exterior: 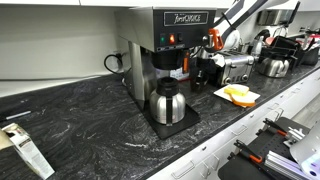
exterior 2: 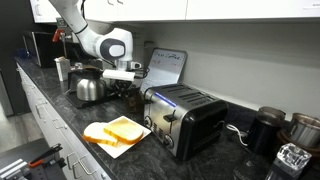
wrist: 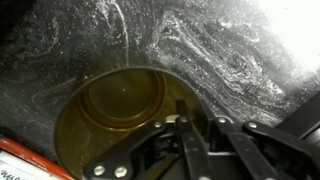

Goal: Put the brown glass in front of the toaster

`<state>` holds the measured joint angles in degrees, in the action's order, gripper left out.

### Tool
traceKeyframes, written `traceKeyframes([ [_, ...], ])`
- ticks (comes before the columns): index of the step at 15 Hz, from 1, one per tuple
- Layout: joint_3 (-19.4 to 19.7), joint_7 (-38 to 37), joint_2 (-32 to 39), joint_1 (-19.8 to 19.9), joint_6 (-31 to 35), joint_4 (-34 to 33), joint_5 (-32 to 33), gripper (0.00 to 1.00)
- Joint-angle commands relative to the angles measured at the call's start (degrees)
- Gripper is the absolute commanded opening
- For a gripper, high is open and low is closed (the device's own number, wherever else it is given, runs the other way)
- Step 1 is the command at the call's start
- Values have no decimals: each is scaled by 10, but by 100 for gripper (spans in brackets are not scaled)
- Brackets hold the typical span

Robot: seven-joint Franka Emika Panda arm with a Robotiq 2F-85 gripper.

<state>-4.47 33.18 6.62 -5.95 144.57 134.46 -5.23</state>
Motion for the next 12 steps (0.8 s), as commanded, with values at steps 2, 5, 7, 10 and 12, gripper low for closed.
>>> traceKeyframes([
  [2,-14,3,-32,11,3,20,-11,0],
  [5,-15,-5,-61,5,-4,27,-2,1],
  [7,-18,-6,-87,-2,-11,32,-1,1],
  [10,-26,24,-137,-23,-48,43,-15,1],
  [12,-30,20,-179,-44,-85,56,-11,1],
])
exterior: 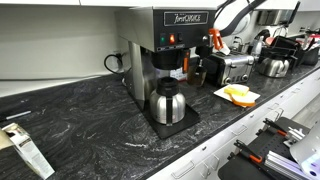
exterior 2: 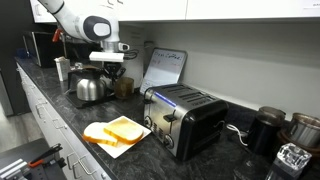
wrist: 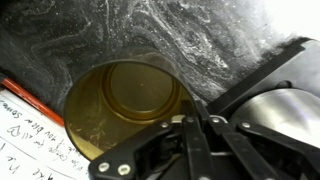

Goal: Put the brown glass in front of the toaster

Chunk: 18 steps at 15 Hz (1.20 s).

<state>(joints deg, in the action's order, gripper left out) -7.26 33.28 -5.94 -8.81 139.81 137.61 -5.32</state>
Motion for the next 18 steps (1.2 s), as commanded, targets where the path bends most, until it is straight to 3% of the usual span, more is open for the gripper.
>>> traceKeyframes([
  [1,-2,8,-74,-23,-58,32,-4,1],
  [11,8,-135,-270,-31,-202,136,25,1],
  [18,13,-315,-455,21,-303,227,54,1],
])
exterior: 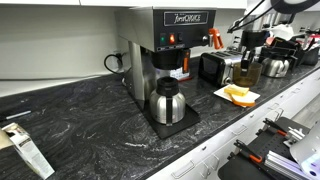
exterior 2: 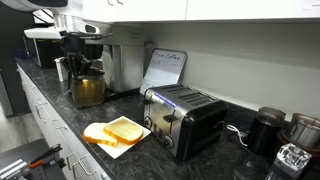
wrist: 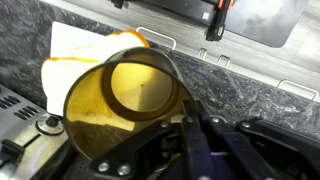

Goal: Put the brown glass in front of the toaster

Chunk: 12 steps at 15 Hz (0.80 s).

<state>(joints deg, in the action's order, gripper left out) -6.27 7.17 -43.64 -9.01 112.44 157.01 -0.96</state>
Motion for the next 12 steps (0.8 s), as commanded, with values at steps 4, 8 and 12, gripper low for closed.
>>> traceKeyframes([
  [4,16,-118,-170,75,-94,22,33,1],
  [8,17,-109,-180,72,-94,23,30,5],
  [12,17,-113,-176,72,-94,24,30,5],
])
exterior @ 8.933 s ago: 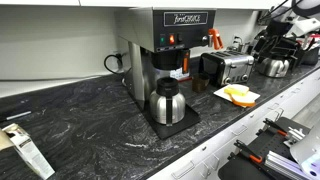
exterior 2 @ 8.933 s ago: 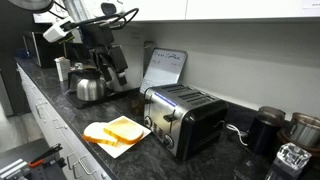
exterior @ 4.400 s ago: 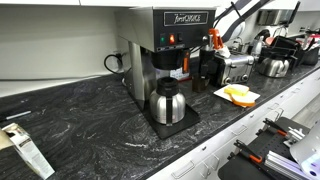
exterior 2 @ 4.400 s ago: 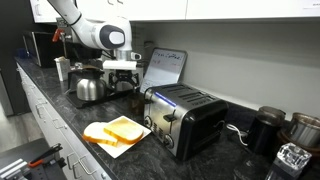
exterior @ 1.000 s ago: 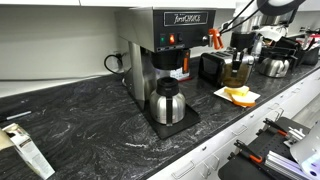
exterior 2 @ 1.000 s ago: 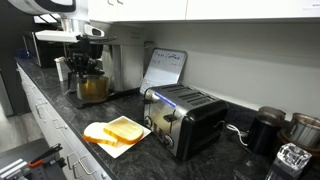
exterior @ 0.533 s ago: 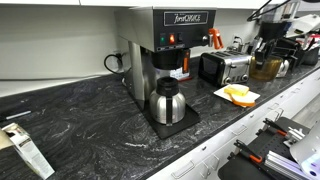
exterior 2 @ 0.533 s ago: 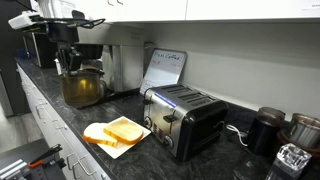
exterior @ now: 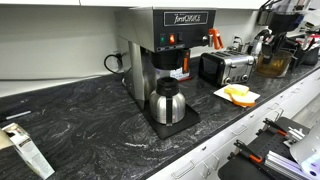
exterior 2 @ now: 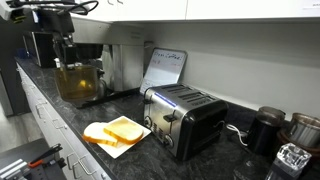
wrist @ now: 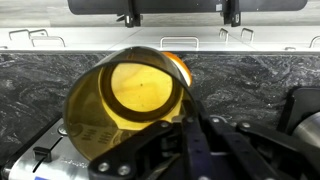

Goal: Put the brown glass in front of the toaster

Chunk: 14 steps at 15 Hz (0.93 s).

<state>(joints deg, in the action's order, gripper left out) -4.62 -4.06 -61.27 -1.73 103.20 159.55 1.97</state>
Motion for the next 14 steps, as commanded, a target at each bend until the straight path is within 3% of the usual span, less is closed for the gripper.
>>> traceKeyframes([
  [1,1,-1,1,-1,-1,-1,0,5],
  [5,19,-4,-7,29,12,-1,22,1],
  [14,114,-22,8,170,30,-3,123,1],
])
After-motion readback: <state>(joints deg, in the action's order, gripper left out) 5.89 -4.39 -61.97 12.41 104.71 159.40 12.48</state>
